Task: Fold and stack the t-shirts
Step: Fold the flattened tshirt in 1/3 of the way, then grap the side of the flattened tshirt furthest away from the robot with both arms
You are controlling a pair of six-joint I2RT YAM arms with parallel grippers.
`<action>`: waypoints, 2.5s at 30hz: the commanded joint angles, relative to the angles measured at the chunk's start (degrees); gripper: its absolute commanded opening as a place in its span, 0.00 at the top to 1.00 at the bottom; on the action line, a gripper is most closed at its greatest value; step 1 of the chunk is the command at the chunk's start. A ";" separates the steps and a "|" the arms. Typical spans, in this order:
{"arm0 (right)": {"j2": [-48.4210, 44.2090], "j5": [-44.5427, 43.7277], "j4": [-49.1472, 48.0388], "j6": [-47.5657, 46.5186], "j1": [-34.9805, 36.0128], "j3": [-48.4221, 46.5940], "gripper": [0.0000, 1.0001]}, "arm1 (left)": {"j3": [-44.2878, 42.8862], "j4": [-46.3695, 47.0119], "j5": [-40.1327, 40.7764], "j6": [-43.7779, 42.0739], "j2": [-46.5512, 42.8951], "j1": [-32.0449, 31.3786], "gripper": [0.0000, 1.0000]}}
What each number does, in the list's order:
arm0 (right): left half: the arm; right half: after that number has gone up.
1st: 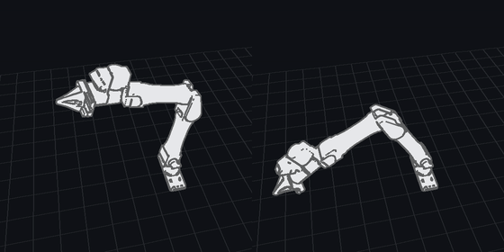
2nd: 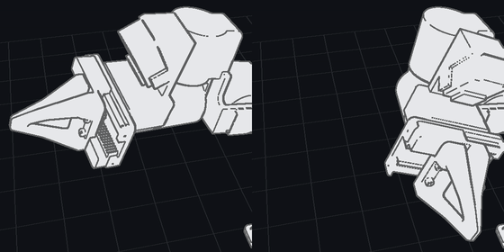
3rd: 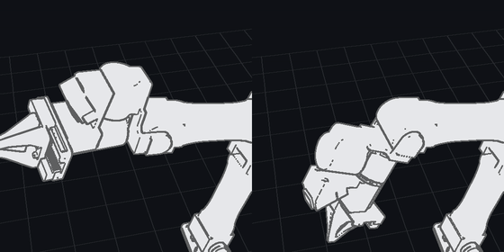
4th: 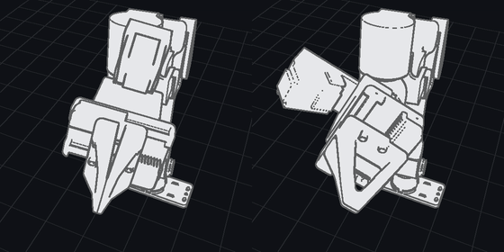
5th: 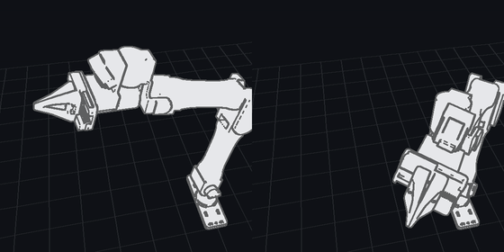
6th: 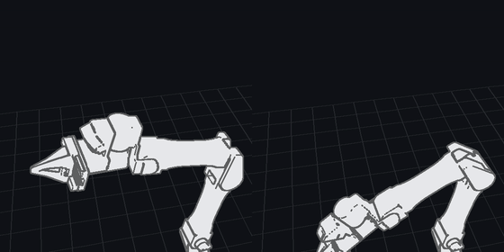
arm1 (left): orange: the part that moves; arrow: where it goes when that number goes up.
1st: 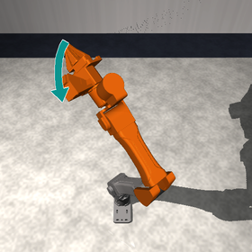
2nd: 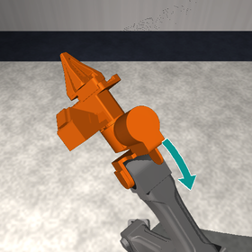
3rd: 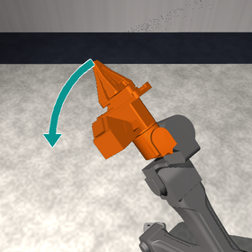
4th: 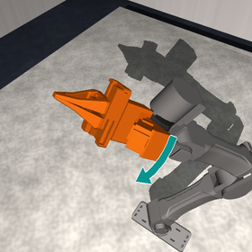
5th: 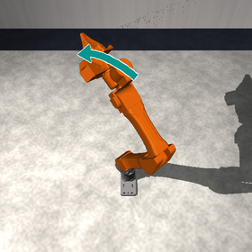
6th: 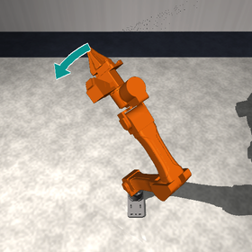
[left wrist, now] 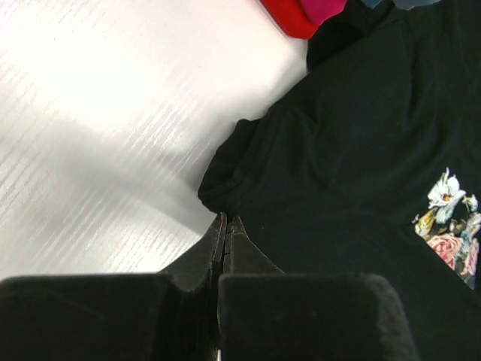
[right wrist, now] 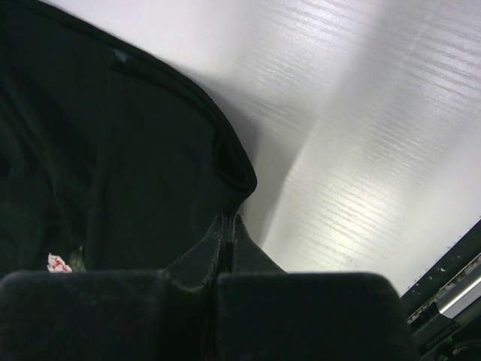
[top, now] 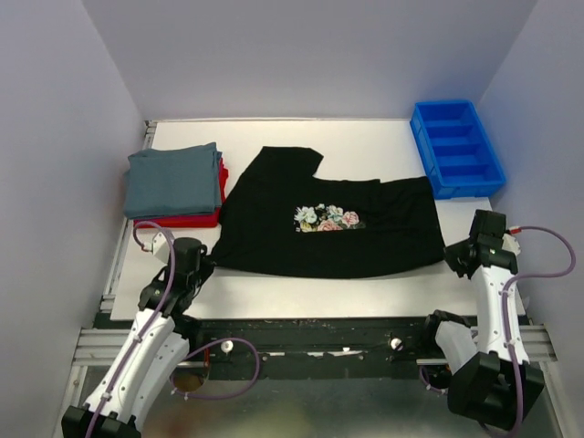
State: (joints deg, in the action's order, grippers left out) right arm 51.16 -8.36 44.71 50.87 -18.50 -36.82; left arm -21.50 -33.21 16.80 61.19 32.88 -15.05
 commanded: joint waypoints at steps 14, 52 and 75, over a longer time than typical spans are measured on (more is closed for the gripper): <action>-10.72 -1.92 1.79 -2.79 -0.48 3.34 0.52 | 0.58 -7.40 1.04 6.23 -6.69 -1.21 0.34; 13.08 29.97 -32.83 -16.86 1.10 -13.72 0.47 | -85.27 12.21 -13.81 -24.89 88.47 0.99 0.07; 30.14 25.94 -28.98 -20.90 9.80 -27.08 0.50 | -105.23 10.01 -22.77 -21.11 112.04 4.24 0.26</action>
State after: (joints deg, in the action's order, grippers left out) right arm 81.38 19.92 14.20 31.77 -9.13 -62.65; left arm -122.54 -22.98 -2.31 38.63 141.93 -11.66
